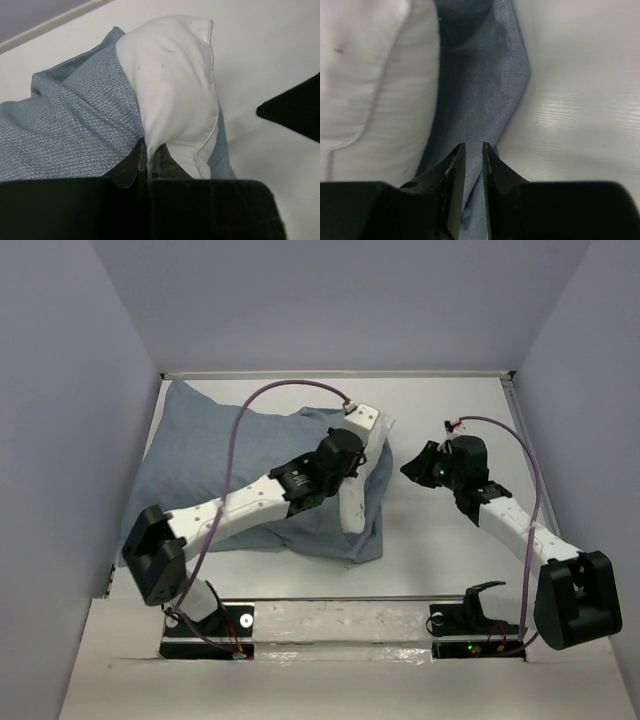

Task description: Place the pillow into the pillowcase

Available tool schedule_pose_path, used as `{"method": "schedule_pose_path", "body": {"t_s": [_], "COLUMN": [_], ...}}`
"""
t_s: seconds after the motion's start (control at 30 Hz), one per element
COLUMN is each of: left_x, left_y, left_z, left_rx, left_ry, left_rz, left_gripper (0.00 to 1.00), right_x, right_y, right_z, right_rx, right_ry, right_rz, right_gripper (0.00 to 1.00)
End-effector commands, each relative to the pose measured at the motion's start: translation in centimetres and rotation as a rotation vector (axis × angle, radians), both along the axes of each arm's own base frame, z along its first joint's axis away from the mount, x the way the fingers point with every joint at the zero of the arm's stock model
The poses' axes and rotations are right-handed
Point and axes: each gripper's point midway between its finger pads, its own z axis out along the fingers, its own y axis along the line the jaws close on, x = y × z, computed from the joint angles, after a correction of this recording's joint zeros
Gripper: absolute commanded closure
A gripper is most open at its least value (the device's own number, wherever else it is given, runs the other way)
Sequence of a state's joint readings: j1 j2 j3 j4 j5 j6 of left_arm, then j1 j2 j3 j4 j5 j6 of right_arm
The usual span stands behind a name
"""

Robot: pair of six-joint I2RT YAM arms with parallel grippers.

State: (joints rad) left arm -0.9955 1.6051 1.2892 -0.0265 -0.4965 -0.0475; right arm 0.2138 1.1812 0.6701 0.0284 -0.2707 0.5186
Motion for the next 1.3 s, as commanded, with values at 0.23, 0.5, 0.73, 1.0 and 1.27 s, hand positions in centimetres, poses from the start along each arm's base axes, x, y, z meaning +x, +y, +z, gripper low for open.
{"method": "schedule_pose_path", "body": {"t_s": [0.23,0.5,0.73,1.0,1.27], "left_x": [-2.8,-4.2,-5.1,-6.6,-8.2], "left_y": [2.9,2.8,2.4,4.2,5.8], "left_z": [10.2,9.3,10.3,14.4,16.5], "left_rx": [-0.586,-0.653,-0.728,-0.852,-0.946], "left_ry": [-0.083,-0.046,-0.030,-0.090,-0.101], "left_rz": [-0.141,-0.197,-0.243,-0.255,-0.260], "left_gripper": [1.00,1.00,1.00,1.00,1.00], "right_x": [1.1,3.5,7.8,9.4,7.0], "right_y": [9.1,7.5,7.2,7.1,6.5], "right_z": [-1.0,-3.9,-4.9,-4.2,-0.6], "right_rx": [0.062,-0.009,-0.077,-0.077,-0.036], "right_ry": [-0.035,-0.023,-0.054,-0.156,-0.316], "right_rz": [0.112,-0.019,-0.119,-0.140,-0.093], "right_gripper": [0.86,0.43,0.28,0.35,0.34]}}
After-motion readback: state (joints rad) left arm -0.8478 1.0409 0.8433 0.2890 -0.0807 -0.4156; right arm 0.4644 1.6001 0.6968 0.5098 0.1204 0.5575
